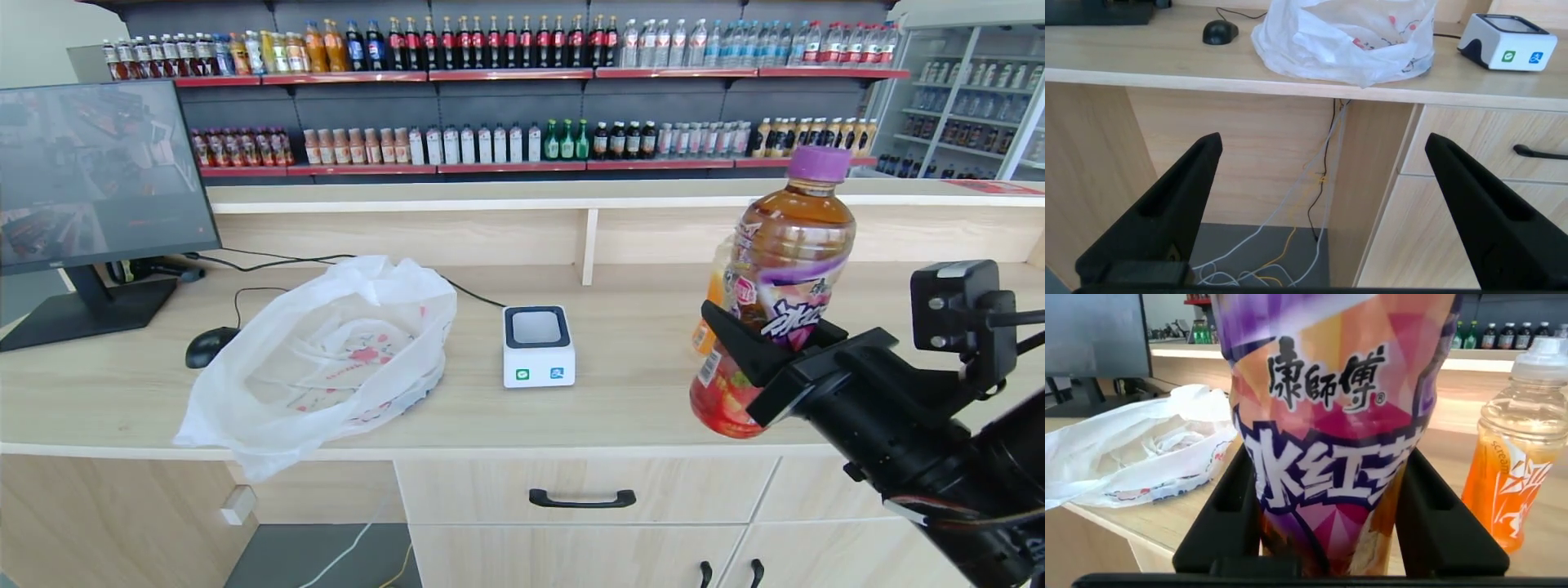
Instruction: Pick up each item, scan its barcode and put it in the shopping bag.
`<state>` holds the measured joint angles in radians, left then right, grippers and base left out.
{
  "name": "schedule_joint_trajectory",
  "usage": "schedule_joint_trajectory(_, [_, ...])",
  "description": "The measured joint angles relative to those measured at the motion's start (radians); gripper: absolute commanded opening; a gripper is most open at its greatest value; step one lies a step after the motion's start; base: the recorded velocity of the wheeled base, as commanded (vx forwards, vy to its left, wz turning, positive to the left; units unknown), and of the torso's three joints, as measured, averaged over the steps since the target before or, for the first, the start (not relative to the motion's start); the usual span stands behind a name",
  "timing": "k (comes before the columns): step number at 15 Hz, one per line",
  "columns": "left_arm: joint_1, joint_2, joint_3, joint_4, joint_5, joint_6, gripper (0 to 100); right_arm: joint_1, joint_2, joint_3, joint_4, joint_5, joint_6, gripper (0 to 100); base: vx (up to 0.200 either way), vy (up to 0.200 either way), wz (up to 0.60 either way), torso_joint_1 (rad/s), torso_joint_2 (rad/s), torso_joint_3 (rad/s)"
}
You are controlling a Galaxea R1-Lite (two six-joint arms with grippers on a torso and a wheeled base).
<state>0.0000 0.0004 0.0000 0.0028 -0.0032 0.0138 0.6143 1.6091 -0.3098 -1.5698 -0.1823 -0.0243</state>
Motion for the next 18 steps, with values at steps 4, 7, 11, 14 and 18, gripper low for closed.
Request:
schedule_joint_trajectory(4, [0.000, 0.000, 0.000, 0.000, 0.000, 0.000, 100, -0.025, 0.000, 0.002, 0.000, 0.000, 0.022, 0, 0.000, 0.000, 0.00, 0.000, 0.00, 0.000])
schedule_joint_trajectory(7, [0.000, 0.000, 0.000, 0.000, 0.000, 0.000, 100, -0.027, -0.007, 0.013, 0.001, 0.000, 0.023, 0, 0.000, 0.200, 0.00, -0.004, 0.01, 0.004])
schedule_joint_trajectory(11, [0.000, 0.000, 0.000, 0.000, 0.000, -0.001, 100, -0.026, -0.021, 0.023, 0.002, 0.003, 0.024, 0, 0.000, 0.200, 0.00, 0.012, 0.01, 0.002])
schedule_joint_trajectory(14, [0.000, 0.000, 0.000, -0.001, 0.000, -0.001, 100, -0.039, -0.036, 0.034, 0.000, 0.000, 0.024, 0, 0.000, 0.200, 0.00, -0.006, 0.00, 0.002])
schedule_joint_trajectory(18, [0.000, 0.000, 0.000, 0.000, 0.000, -0.002, 100, -0.050, -0.054, 0.049, 0.000, 0.000, 0.025, 0, 0.000, 0.200, 0.00, 0.004, 0.00, 0.002])
